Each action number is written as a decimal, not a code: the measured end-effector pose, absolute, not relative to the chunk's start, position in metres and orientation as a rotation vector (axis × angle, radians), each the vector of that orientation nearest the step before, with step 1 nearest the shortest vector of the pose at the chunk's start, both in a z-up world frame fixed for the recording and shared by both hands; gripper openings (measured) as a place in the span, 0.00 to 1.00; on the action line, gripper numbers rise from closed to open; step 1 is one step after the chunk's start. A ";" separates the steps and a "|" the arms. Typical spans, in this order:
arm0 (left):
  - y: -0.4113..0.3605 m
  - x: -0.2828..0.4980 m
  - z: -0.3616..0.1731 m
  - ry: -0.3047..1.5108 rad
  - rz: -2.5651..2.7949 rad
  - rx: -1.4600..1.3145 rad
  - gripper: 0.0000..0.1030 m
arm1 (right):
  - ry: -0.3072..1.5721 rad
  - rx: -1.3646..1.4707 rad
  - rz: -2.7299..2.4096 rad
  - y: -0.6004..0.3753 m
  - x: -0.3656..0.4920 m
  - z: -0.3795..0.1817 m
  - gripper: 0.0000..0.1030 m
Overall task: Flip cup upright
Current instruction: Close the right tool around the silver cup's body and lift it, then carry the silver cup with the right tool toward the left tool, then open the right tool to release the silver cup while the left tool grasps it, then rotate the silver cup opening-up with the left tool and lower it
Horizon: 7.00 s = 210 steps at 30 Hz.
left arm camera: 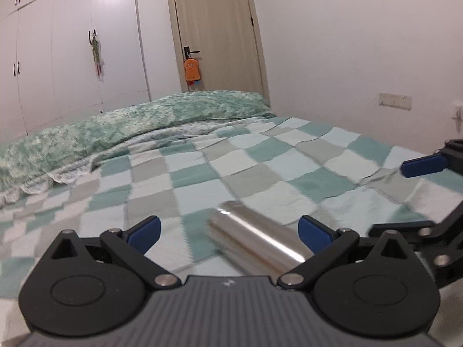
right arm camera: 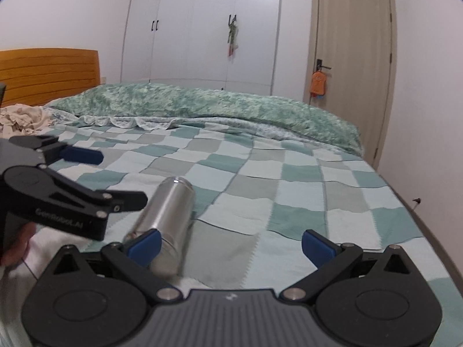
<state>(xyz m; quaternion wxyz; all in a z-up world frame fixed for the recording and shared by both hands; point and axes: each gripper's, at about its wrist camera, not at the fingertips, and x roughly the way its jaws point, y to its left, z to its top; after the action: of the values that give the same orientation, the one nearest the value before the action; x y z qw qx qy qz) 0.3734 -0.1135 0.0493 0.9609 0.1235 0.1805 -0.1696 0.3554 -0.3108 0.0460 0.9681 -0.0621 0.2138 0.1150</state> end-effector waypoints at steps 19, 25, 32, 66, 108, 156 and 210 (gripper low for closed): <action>-0.037 0.444 0.030 0.623 -0.488 0.306 1.00 | 0.689 -0.168 0.245 -0.222 0.448 0.022 0.99; -0.036 0.445 0.022 0.673 -0.486 0.339 1.00 | 0.815 -0.121 0.255 -0.216 0.466 0.006 0.59; -0.046 0.441 0.019 0.666 -0.519 0.394 1.00 | 0.799 -0.060 0.258 -0.224 0.457 0.010 0.59; 0.003 0.215 0.096 0.625 -0.355 0.288 1.00 | 0.655 0.073 0.319 -0.194 0.250 0.074 0.59; 0.016 0.112 0.080 0.627 -0.147 0.158 1.00 | 0.635 0.102 0.318 -0.201 0.161 0.050 1.00; -0.118 0.231 0.053 0.869 -0.130 -0.021 0.67 | 0.546 0.133 0.288 -0.373 0.199 0.014 1.00; -0.190 0.189 0.080 0.367 -0.306 0.096 1.00 | 0.422 0.189 0.208 -0.393 0.153 0.020 1.00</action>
<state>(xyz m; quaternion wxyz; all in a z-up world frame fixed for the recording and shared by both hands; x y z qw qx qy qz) 0.1888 -0.1900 0.0797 0.9705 0.0476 0.1815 -0.1515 0.1529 -0.3931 0.0202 0.9680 0.0933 0.2089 0.1027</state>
